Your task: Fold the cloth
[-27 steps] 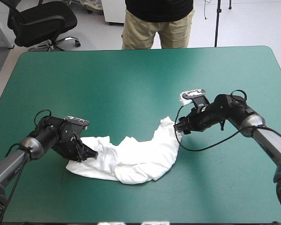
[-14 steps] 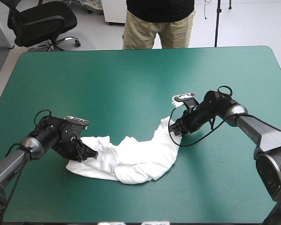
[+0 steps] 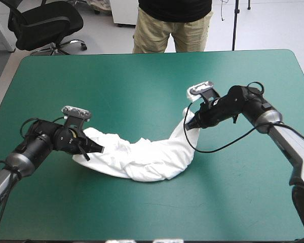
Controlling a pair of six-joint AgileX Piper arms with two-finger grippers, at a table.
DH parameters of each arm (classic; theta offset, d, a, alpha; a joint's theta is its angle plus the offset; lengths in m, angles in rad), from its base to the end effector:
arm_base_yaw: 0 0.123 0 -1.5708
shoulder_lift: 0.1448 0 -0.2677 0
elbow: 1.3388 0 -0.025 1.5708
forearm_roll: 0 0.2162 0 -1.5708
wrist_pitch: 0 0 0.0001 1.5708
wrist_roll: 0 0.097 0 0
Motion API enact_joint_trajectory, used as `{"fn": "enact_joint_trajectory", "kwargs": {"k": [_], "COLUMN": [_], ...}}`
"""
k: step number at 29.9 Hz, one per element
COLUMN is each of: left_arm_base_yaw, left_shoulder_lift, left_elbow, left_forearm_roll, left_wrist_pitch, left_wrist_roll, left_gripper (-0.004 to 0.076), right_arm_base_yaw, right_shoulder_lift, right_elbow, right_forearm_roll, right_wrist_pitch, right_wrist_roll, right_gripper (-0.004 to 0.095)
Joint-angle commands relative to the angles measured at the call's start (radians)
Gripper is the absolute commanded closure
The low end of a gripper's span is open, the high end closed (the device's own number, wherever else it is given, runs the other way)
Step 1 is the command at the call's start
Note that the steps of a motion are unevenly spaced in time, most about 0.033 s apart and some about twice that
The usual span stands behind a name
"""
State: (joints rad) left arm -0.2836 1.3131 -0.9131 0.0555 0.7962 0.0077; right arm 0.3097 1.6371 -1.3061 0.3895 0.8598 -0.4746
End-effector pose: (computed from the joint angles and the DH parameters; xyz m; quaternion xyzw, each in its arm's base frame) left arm 0.2184 -0.0597 0.2595 0.1554 0.9607 -0.0079 0.2299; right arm 0.2933 0.1232 0.2755 -0.2826 0.9160 0.1526 0.2405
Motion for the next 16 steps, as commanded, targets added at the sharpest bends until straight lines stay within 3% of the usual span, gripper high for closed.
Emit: {"fn": "enact_joint_trajectory", "kwargs": {"k": [1, 7, 16], "left_arm_base_yaw": [0.003, 0.003, 0.003], "left_shoulder_lift": [-0.105, -0.196, -0.215], "left_elbow": [-0.135, -0.404, -0.837], "left_forearm_roll": [0.016, 0.023, 0.016], "left_wrist_pitch": [-0.015, -0.005, 0.025], "left_wrist_roll": [-0.008, 0.036, 0.192], "left_gripper": [0.0741, 0.0741, 0.0741], "right_arm_base_yaw": [-0.006, -0.006, -0.006], "right_shoulder_lift": [-0.159, -0.288, -0.395], "right_elbow": [-0.126, -0.330, -0.644], "right_forearm_roll": [-0.023, -0.095, -0.097], "right_wrist_pitch": [0.025, 0.061, 0.099], "right_wrist_roll": [0.005, 0.025, 0.023], "right_gripper": [0.0924, 0.0925, 0.0925]}}
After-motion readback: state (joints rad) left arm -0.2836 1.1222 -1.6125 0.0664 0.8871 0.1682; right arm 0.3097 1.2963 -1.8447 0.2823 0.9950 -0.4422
